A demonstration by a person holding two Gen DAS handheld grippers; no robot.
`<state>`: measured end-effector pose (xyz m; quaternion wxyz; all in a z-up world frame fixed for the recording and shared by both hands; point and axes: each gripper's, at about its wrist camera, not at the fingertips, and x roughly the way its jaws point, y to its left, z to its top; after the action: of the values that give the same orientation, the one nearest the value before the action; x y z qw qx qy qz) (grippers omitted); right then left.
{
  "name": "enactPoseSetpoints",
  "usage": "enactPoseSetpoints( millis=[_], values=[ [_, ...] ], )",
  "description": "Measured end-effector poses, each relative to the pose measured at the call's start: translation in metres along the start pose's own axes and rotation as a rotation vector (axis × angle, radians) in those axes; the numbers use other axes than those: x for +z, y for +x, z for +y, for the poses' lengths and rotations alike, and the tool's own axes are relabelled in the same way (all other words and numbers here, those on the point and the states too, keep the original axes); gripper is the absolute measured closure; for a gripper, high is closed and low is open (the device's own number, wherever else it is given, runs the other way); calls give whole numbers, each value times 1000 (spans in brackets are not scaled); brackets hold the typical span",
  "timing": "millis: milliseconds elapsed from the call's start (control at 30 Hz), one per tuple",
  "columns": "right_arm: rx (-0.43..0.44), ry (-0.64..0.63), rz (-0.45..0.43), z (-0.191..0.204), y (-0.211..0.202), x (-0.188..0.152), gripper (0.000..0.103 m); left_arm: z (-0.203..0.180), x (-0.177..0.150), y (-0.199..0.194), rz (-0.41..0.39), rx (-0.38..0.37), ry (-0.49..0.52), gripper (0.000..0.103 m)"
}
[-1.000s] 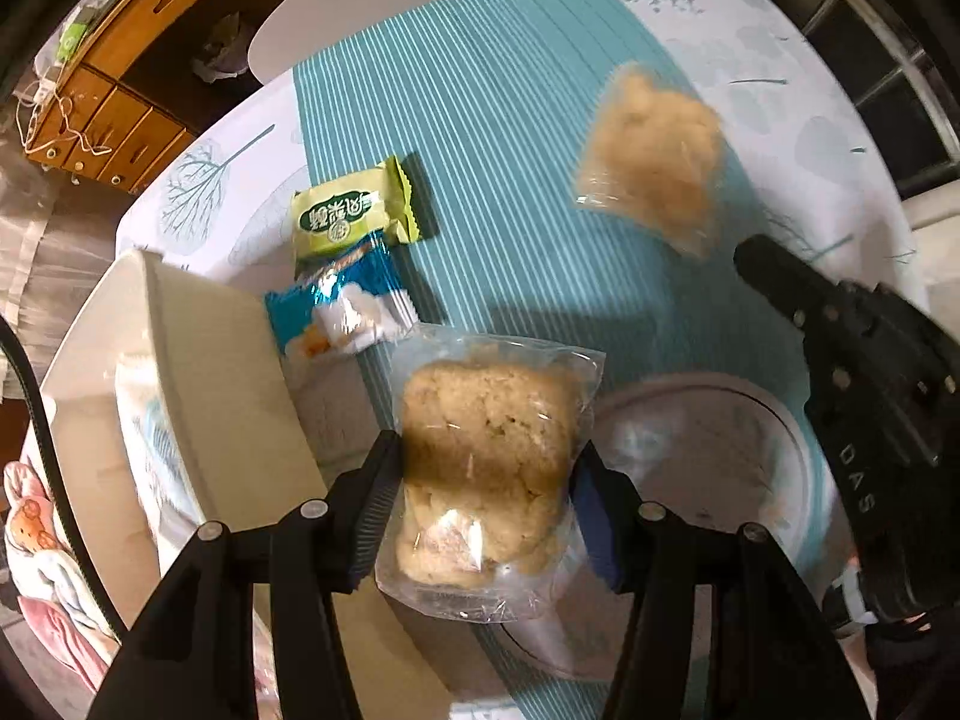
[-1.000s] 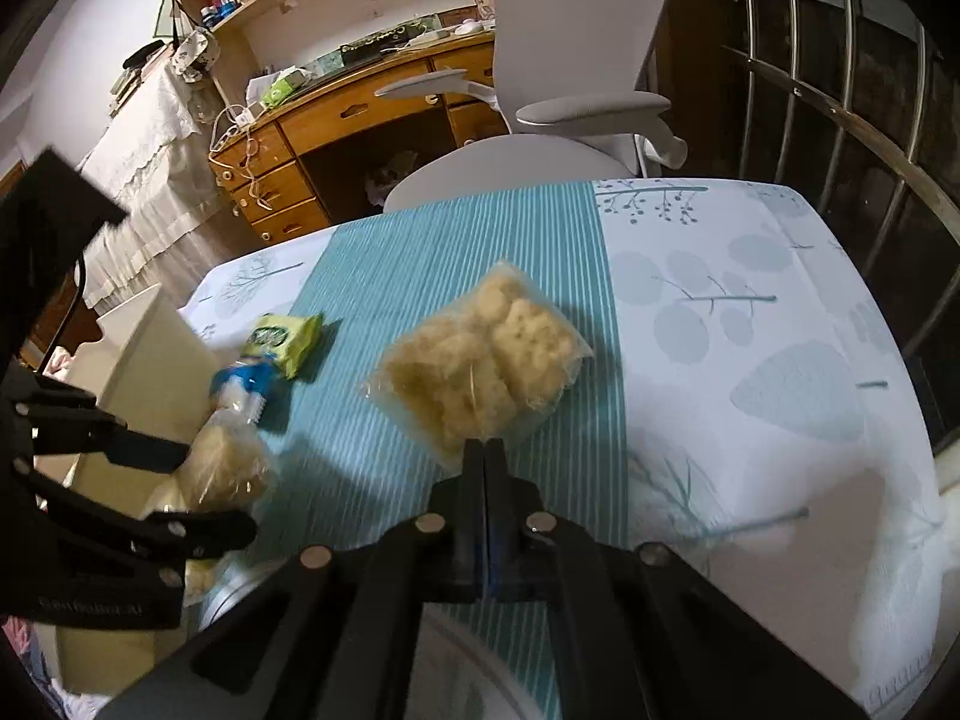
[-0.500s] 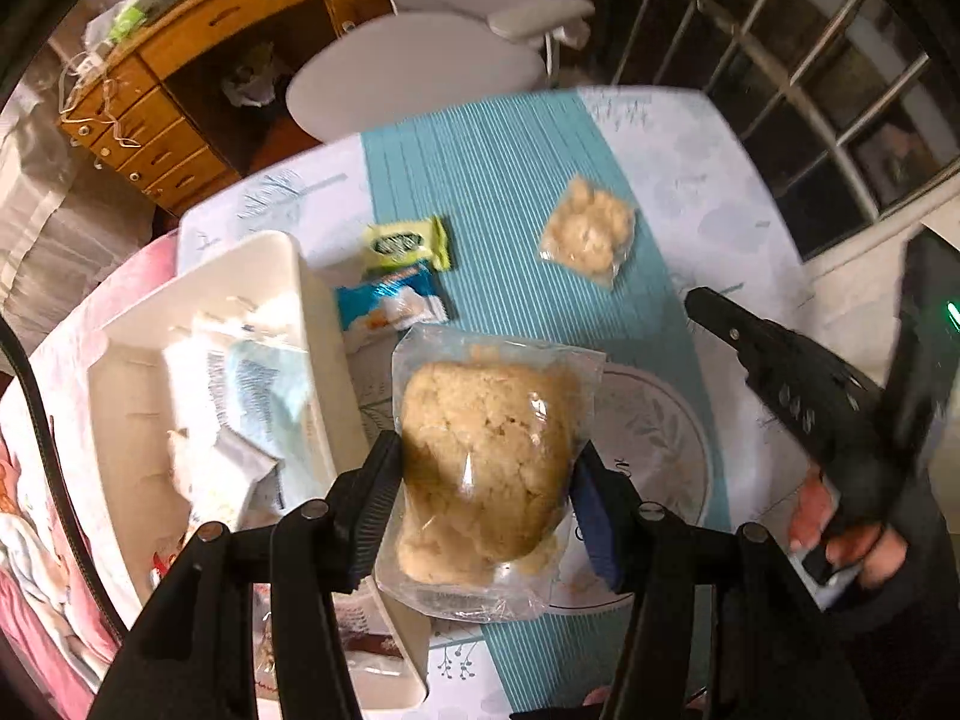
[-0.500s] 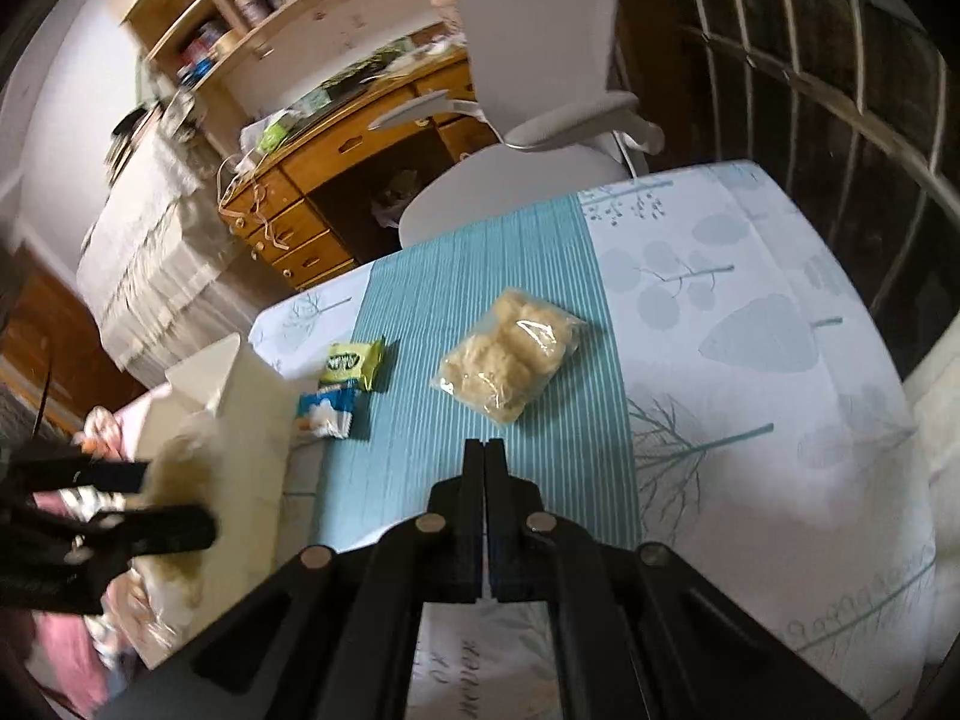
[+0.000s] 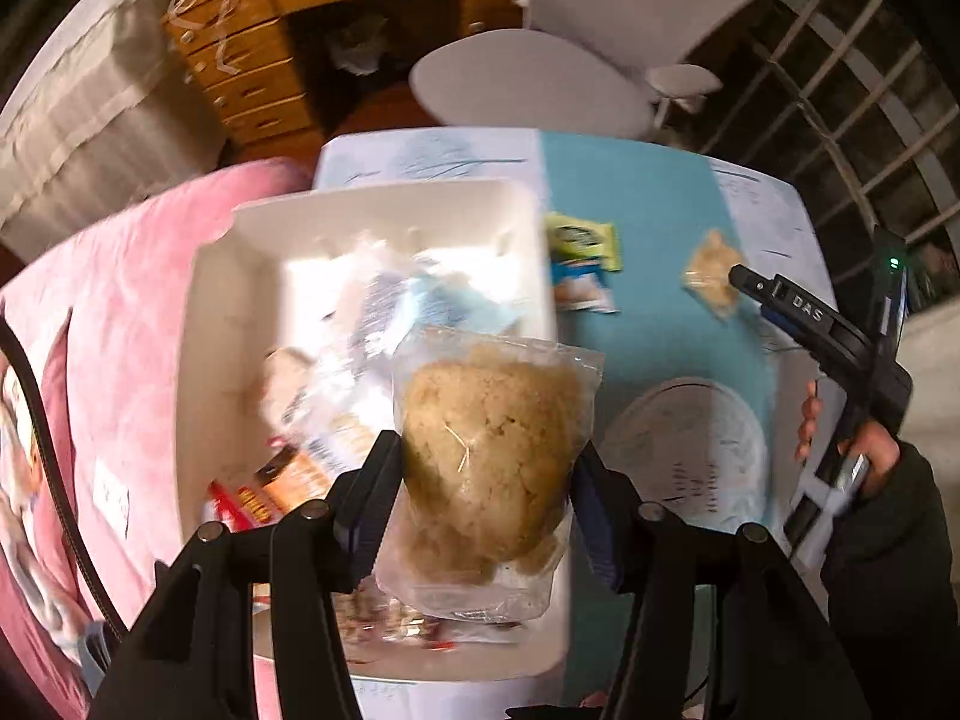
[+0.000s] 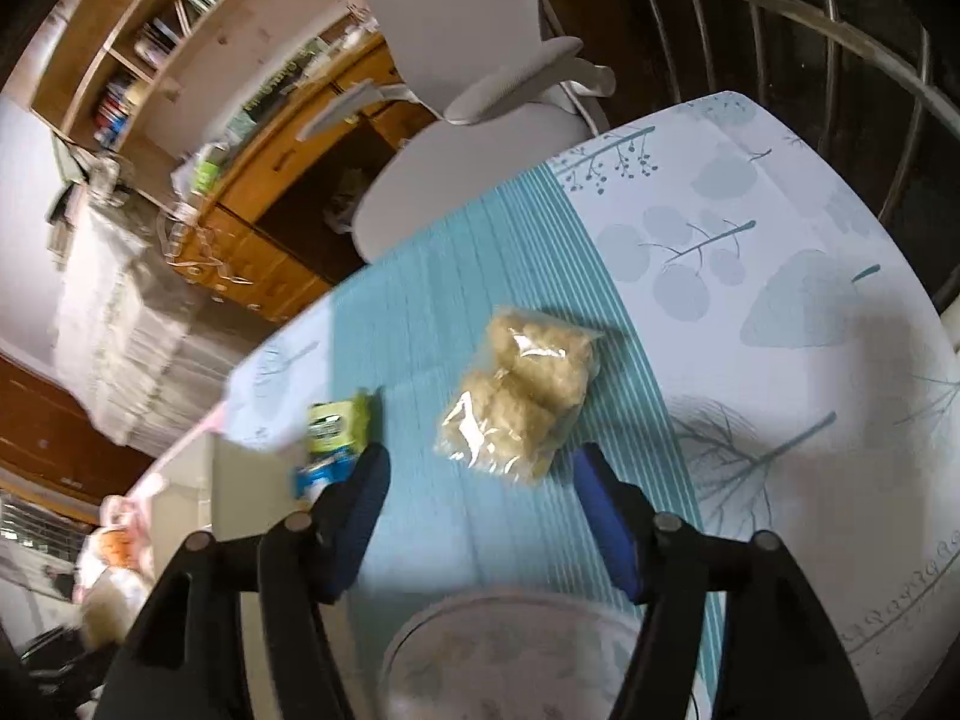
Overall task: Organize snacks
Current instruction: 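Carry the bread bag over the tray with the left tool while the right grasps the puffed-snack bag, then drop the bread bag from the left tool while the right releases the puffed-snack bag in the tray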
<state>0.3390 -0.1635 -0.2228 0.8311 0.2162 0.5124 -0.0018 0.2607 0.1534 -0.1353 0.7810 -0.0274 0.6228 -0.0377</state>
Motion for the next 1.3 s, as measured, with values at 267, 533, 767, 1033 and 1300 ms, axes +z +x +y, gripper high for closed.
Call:
enactPoseSetpoints(
  millis=[267, 533, 767, 1033, 1300],
  values=[
    [-140, -107, -32, 22, 46, 0, 34, 58, -14, 15, 46, 25, -77, 49],
    [-226, -127, -86, 27, 58, -2, 33, 84, -18, 28, 62, 0, -87, 49],
    [-215, -87, -78, 36, 48, -3, 59, 93, -20, 36, 71, -49, -64, 49],
    [-118, -51, -124, 69, -6, -24, 60, 104, -27, 31, 39, -125, -24, 53],
    [31, -170, -175, 138, -78, -66, 60, 125, -47, 10, -12, -200, -8, 53]
  ],
)
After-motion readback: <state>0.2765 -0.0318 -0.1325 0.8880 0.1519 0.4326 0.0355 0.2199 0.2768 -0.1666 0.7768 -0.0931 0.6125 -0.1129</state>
